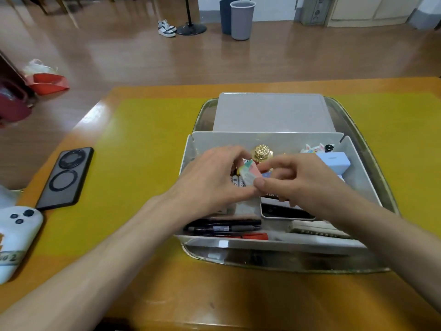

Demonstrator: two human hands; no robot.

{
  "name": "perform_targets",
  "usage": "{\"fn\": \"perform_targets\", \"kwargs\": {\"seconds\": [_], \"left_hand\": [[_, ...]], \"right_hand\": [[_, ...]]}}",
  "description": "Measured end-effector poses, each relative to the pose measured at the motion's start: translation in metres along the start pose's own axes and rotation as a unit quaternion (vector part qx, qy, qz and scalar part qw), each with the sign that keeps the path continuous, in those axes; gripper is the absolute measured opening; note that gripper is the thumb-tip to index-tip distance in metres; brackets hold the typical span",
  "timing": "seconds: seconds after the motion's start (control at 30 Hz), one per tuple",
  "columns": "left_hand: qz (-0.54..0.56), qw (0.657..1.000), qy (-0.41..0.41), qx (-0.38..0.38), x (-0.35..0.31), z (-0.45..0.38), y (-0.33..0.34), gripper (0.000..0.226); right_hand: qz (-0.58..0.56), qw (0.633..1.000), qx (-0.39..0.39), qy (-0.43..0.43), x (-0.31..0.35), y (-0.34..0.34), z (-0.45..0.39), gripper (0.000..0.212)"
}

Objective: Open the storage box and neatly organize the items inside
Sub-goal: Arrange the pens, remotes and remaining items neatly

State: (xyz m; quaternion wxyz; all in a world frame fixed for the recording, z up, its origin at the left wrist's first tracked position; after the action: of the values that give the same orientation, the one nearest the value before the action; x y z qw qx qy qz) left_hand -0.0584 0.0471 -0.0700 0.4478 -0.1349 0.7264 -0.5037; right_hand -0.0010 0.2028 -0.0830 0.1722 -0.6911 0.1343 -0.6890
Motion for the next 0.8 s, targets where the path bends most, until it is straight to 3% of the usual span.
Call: {"fn": "perform_targets", "kwargs": {"seconds": [0.1, 0.23, 0.33, 0.47, 0.63, 0.7, 0.8], "left_hand": [[-0.013, 1.0, -0.006, 0.024, 0.011, 0.001, -0.007, 0.067], [-0.189, 0.977, -0.003, 0.102, 0.03, 0.011, -0.008, 0.05], [-0.282, 0.952, 0.052, 0.105, 0.031, 0.019, 0.001, 0.038], [-0.29, 0.95, 0.093, 0.067, 0.032, 0.022, 0.007, 0.025], [-0.287, 0.951, 0.098, 0.055, 0.042, 0.021, 0.008, 0.027], [-0.281, 0.953, 0.1, 0.052, 0.044, 0.021, 0.008, 0.026], [-0.288, 0.95, 0.108, 0.055, 0.045, 0.021, 0.008, 0.024]], "right_hand": [[0.014, 1.0, -0.013, 0.008, 0.0, -0.007, -0.009, 0.007], [0.21, 0.978, -0.019, -0.004, -0.003, -0.011, -0.016, 0.009], [0.285, 0.958, -0.014, -0.003, -0.008, 0.004, -0.014, 0.009], [0.35, 0.935, -0.062, -0.006, -0.01, 0.019, -0.012, 0.009], [0.406, 0.907, -0.108, -0.006, -0.009, 0.023, -0.008, 0.017], [0.443, 0.892, -0.083, -0.035, -0.005, 0.027, -0.008, 0.021], [0.47, 0.881, 0.014, -0.058, -0.002, 0.031, -0.007, 0.038]]}}
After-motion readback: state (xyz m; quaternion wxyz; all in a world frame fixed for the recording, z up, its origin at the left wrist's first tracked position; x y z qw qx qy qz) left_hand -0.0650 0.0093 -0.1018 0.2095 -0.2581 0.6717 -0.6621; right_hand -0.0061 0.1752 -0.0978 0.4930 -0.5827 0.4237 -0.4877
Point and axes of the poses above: each hand's wrist, its own z-axis away from the middle knuckle, its own y-axis out of the palm, x = y × z, the point moved 5 cm from there along -z, towards the middle knuckle, and after that the axes turned 3 degrees about -y, right-handed, at the moved point
